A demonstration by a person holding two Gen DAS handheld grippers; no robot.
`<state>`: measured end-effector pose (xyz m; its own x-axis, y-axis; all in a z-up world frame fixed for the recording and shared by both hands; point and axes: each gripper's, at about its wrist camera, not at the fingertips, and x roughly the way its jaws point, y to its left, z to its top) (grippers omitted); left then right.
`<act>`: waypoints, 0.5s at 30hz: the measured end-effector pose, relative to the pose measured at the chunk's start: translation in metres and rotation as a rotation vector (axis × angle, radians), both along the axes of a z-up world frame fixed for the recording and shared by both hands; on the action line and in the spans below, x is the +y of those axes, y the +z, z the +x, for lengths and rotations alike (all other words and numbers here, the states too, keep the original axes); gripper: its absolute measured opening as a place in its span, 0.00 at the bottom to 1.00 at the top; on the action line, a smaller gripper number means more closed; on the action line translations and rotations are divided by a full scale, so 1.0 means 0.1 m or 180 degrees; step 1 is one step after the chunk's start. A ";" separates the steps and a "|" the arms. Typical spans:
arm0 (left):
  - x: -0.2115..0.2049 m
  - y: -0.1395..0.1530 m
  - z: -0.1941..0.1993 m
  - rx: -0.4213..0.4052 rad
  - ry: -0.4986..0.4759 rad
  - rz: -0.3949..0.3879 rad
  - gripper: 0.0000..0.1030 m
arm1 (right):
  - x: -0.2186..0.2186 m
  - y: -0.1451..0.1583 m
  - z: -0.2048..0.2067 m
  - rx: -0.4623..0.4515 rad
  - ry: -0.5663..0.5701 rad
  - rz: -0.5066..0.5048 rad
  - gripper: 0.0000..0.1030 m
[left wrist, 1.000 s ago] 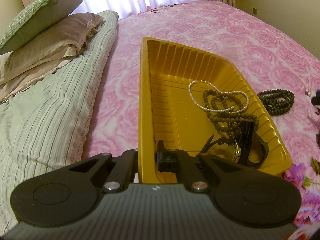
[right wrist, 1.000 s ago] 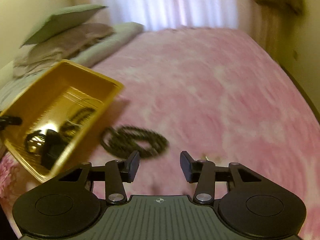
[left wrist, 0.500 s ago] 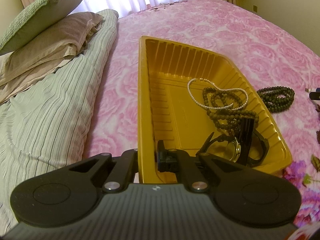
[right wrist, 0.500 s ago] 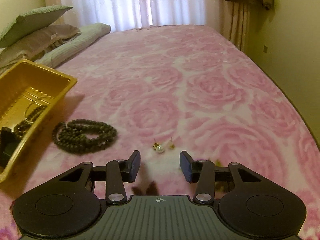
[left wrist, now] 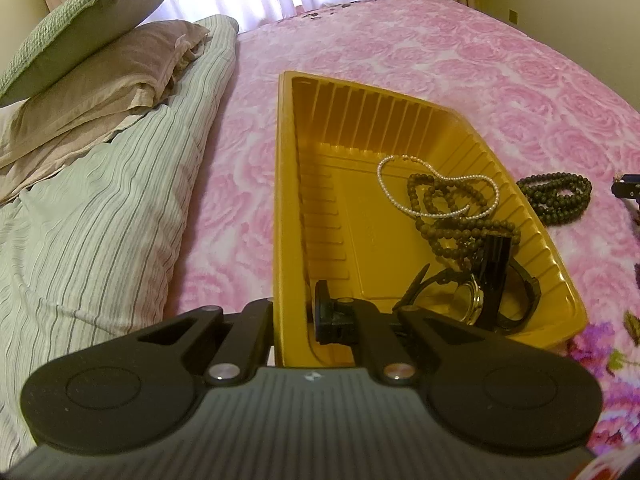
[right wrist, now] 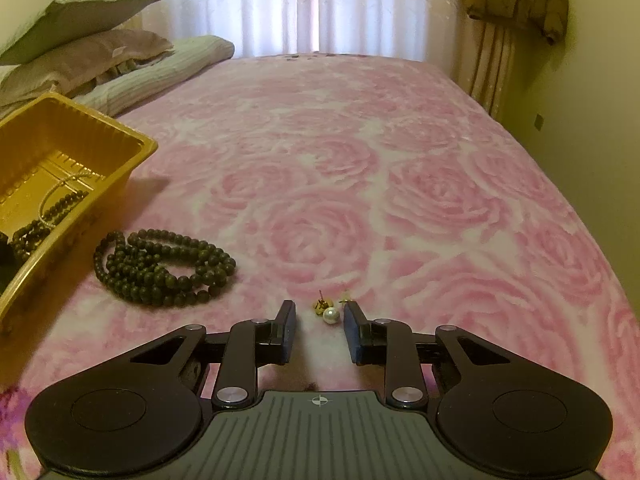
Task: Organize jewelry
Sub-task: 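Move the right gripper to a pearl earring and close on it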
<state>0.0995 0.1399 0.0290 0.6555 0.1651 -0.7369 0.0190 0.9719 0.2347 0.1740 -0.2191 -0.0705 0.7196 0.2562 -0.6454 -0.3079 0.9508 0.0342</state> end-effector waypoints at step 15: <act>-0.01 0.01 0.01 0.0006 -0.0033 0.0036 0.03 | 0.24 0.31 -0.26 -0.0126 0.0254 0.0241 0.08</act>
